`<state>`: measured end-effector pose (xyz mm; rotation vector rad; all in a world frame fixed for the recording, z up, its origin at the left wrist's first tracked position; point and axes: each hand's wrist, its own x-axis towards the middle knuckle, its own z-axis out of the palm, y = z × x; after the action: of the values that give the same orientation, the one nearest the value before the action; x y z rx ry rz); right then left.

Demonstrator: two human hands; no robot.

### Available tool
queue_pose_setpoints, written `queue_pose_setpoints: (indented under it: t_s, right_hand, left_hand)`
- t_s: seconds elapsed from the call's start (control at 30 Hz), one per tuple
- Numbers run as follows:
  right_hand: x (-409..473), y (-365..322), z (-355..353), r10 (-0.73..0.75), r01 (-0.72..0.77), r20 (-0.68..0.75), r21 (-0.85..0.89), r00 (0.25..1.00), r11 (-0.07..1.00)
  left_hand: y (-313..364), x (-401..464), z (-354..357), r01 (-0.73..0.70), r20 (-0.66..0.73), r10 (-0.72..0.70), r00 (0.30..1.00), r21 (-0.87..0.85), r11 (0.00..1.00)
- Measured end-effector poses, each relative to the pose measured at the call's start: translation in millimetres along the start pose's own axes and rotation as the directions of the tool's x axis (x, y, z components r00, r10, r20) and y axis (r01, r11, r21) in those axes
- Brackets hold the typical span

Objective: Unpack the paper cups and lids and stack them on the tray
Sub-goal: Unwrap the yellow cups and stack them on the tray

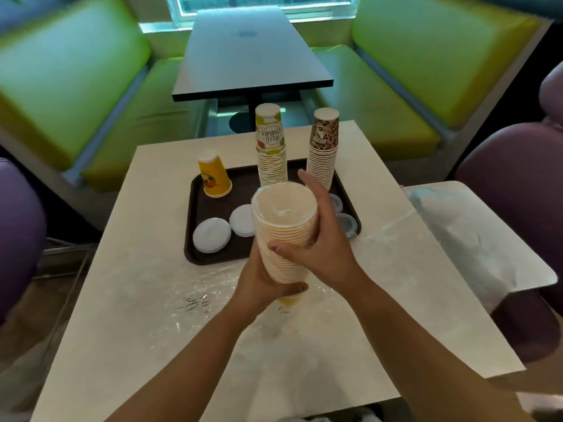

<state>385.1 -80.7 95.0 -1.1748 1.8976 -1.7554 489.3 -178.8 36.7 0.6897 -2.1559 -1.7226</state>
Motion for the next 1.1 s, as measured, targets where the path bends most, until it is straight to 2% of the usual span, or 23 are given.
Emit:
queue_pose_setpoints:
  t_s: [0.27, 0.47, 0.67, 0.93, 1.1]
  right_hand:
    - [-7, 12, 18, 0.049, -0.049, 0.038, -0.005, 0.998, 0.999]
    - [-7, 17, 5, 0.097, -0.1, 0.127, 0.015, 0.987, 0.995]
    - [-18, 33, 7, 0.161, -0.159, 0.056, -0.023, 0.985, 0.987]
    - [-37, 64, 13, 0.308, -0.306, 0.056, -0.05, 0.95, 0.951]
    - [-48, 78, 18, 0.39, -0.387, 0.037, -0.066, 0.92, 0.92]
  left_hand:
    - [0, 2, -11, -0.06, -0.033, 0.059, 0.998, -0.028, 0.998]
    - [21, 0, -4, -0.178, -0.137, 0.174, 0.975, -0.016, 0.984]
    - [9, -2, 13, -0.123, -0.188, 0.123, 0.974, 0.009, 0.992]
    - [-24, -1, 15, -0.027, -0.131, 0.042, 0.99, 0.113, 0.993]
    - [-44, -3, 19, 0.09, -0.106, -0.081, 0.991, 0.08, 0.993]
